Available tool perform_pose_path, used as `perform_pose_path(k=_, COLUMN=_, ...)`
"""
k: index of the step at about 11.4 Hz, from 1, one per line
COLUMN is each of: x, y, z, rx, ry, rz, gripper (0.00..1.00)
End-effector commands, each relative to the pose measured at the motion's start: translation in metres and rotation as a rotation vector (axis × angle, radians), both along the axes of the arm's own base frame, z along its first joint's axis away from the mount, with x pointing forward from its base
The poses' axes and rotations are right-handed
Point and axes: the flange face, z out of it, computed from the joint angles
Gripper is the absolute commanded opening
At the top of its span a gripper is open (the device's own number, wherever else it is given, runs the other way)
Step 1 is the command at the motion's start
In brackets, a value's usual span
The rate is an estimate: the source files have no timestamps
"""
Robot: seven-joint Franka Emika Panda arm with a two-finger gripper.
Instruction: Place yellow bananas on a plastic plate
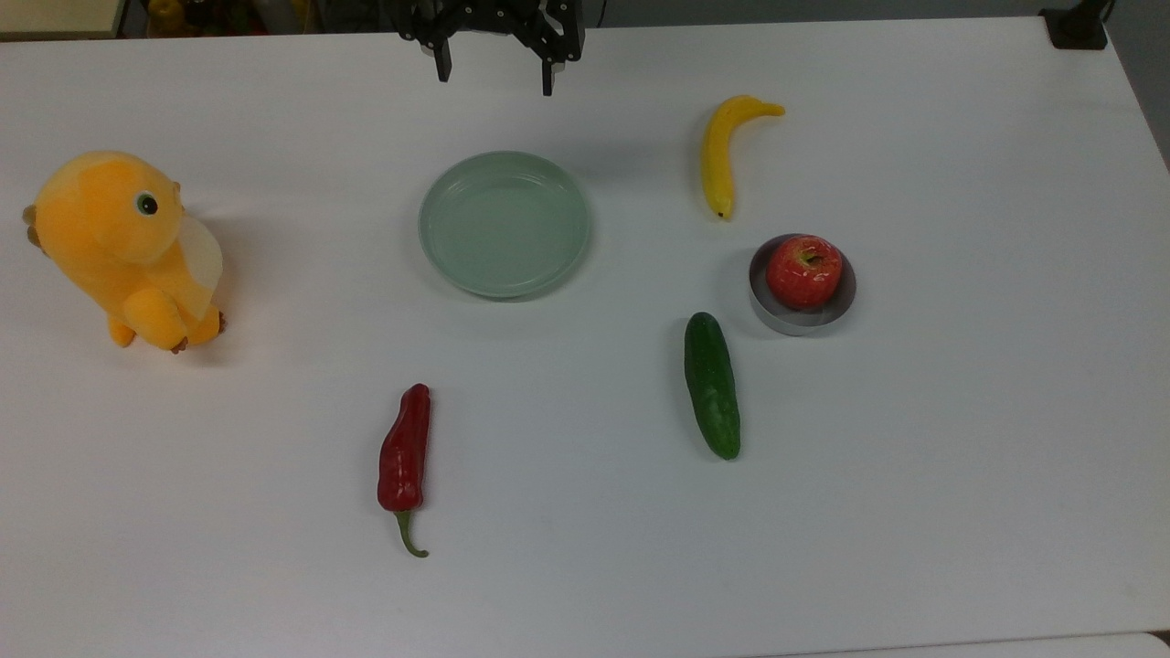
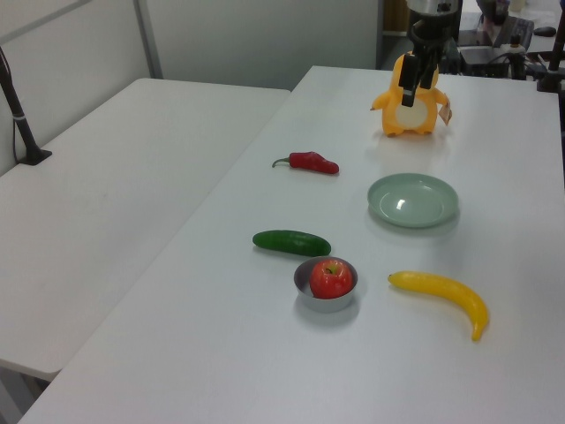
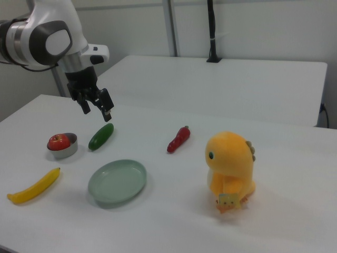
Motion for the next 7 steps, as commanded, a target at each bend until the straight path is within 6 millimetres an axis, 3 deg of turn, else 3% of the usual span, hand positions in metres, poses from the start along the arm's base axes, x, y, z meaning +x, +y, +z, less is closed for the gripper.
perform_pose_path(k=1, x=-0.0070, y=-0.0020, z=0.0013, rx=0.026, ry=0.009, rz=0.002, gripper=1.00)
perform_pose_path(k=7, x=-0.0050, y=-0.0043, z=-0.0065, rx=0.025, ry=0.016, rz=-0.003, gripper=1.00)
